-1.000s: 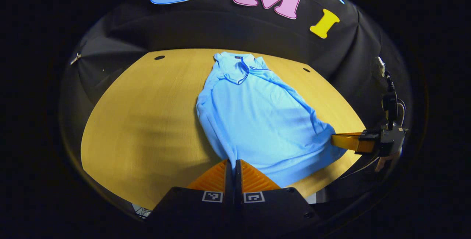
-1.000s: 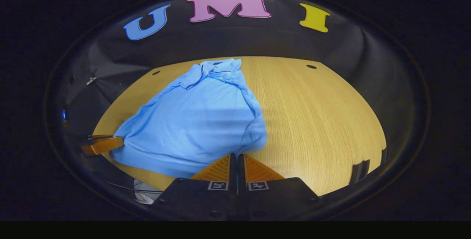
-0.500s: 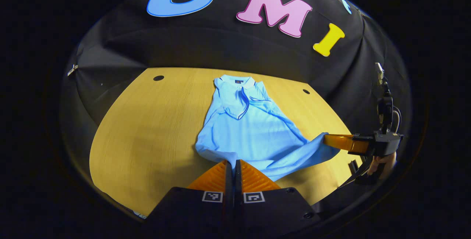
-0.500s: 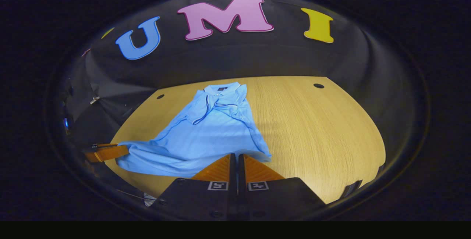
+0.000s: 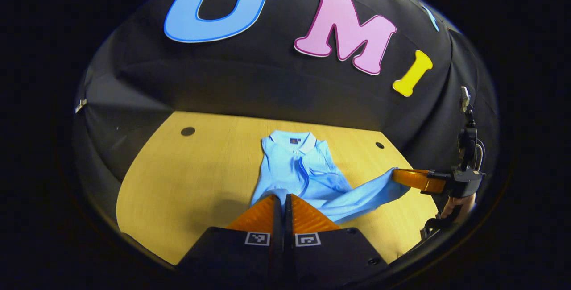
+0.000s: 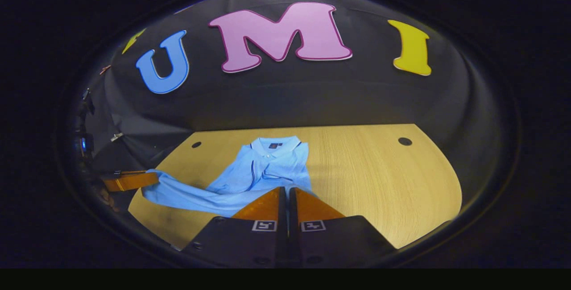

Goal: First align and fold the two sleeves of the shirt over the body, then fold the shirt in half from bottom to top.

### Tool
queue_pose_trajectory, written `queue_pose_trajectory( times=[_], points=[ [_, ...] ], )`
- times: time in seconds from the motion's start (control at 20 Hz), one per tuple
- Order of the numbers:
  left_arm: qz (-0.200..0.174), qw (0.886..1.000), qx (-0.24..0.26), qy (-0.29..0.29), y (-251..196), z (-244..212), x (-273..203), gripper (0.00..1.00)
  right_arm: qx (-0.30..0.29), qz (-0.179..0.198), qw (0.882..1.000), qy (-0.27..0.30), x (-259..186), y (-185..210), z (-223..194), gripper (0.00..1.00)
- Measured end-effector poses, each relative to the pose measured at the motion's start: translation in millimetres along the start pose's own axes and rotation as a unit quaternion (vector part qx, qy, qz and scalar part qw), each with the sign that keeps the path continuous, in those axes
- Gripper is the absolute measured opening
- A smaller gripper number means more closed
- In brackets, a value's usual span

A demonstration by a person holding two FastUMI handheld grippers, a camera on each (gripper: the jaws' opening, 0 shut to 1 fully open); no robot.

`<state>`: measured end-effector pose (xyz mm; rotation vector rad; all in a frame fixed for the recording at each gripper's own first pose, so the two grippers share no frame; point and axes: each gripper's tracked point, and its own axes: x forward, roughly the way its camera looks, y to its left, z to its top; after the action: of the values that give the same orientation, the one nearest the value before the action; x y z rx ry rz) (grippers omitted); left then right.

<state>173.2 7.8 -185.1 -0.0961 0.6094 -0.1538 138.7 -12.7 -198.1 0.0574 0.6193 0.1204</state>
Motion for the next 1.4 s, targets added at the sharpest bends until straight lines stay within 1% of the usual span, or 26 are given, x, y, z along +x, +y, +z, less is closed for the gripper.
queue_pose_trajectory(
  times=[0.05, 0.15, 0.2, 0.25, 0.35, 0.4, 0.6, 0.7, 0.75, 0.85, 0.9, 1.05, 1.15, 1.2, 1.25, 1.3, 1.35, 1.4],
  points=[
    [0.002, 1.000, 0.003, -0.006, 1.8, 11.2, 11.7, 0.06, -0.005, 0.003, 1.000, -0.008, 11.3, -0.3, 11.3, 0.10],
    [0.005, 1.000, 0.004, -0.014, 7.9, 32.5, 32.5, 0.06, -0.014, 0.008, 1.000, -0.021, 35.2, -0.9, 33.6, 0.00],
    [0.006, 1.000, 0.004, -0.017, 11.1, 40.4, 44.1, 0.06, -0.016, 0.011, 0.999, -0.028, 46.0, -1.3, 43.8, 0.10],
    [0.009, 1.000, 0.006, -0.019, 15.8, 47.5, 55.9, 0.06, -0.018, 0.011, 0.999, -0.033, 58.3, -2.5, 52.5, 0.00],
    [0.013, 1.000, 0.014, -0.022, 23.7, 58.7, 81.1, 0.06, -0.021, 0.012, 0.999, -0.042, 84.1, -7.6, 69.3, 0.00],
    [0.013, 0.999, 0.018, -0.024, 26.7, 66.3, 93.5, 0.06, -0.019, 0.012, 0.999, -0.046, 97.2, -9.4, 77.3, 0.05],
    [0.017, 0.999, 0.027, -0.030, 46.0, 89.4, 152.5, 0.06, -0.036, 0.009, 0.998, -0.060, 151.9, -19.9, 102.3, 0.05],
    [0.015, 0.999, 0.026, -0.033, 54.9, 98.5, 183.2, 0.06, -0.045, 0.005, 0.997, -0.064, 178.3, -26.7, 109.4, 0.02],
    [0.014, 0.999, 0.025, -0.036, 59.3, 100.6, 198.3, 0.06, -0.050, 0.002, 0.997, -0.065, 190.8, -31.2, 111.2, 0.00],
    [0.010, 0.999, 0.026, -0.036, 67.9, 102.5, 227.5, 0.06, -0.049, -0.005, 0.997, -0.065, 215.1, -41.7, 111.9, 0.10],
    [0.008, 0.999, 0.030, -0.036, 71.8, 101.1, 240.6, 0.06, -0.043, -0.009, 0.997, -0.063, 224.3, -45.9, 109.6, 0.05],
    [0.001, 0.998, 0.054, -0.040, 74.2, 96.4, 276.4, 0.06, -0.045, -0.025, 0.997, -0.054, 255.8, -63.6, 94.5, 0.05],
    [0.006, 0.997, 0.062, -0.049, 75.7, 95.1, 297.3, 0.06, -0.046, -0.034, 0.997, -0.042, 266.3, -65.0, 79.9, 0.05],
    [0.015, 0.996, 0.065, -0.052, 76.6, 94.0, 306.2, 0.06, -0.048, -0.041, 0.997, -0.035, 274.8, -69.6, 74.0, 0.00],
    [0.033, 0.996, 0.071, -0.053, 82.1, 91.0, 310.4, 0.10, -0.055, -0.046, 0.997, -0.031, 278.9, -72.4, 68.0, 0.05],
    [0.048, 0.995, 0.076, -0.051, 85.0, 88.3, 311.7, 0.05, -0.062, -0.046, 0.997, -0.029, 280.1, -71.2, 65.1, 0.11],
    [0.057, 0.994, 0.078, -0.048, 85.5, 84.0, 311.6, 0.23, -0.066, -0.043, 0.997, -0.029, 278.3, -69.0, 64.1, 0.02],
    [0.058, 0.994, 0.076, -0.049, 80.0, 83.5, 305.9, 0.41, -0.068, -0.043, 0.996, -0.035, 273.9, -69.2, 66.0, 0.11]
  ],
)
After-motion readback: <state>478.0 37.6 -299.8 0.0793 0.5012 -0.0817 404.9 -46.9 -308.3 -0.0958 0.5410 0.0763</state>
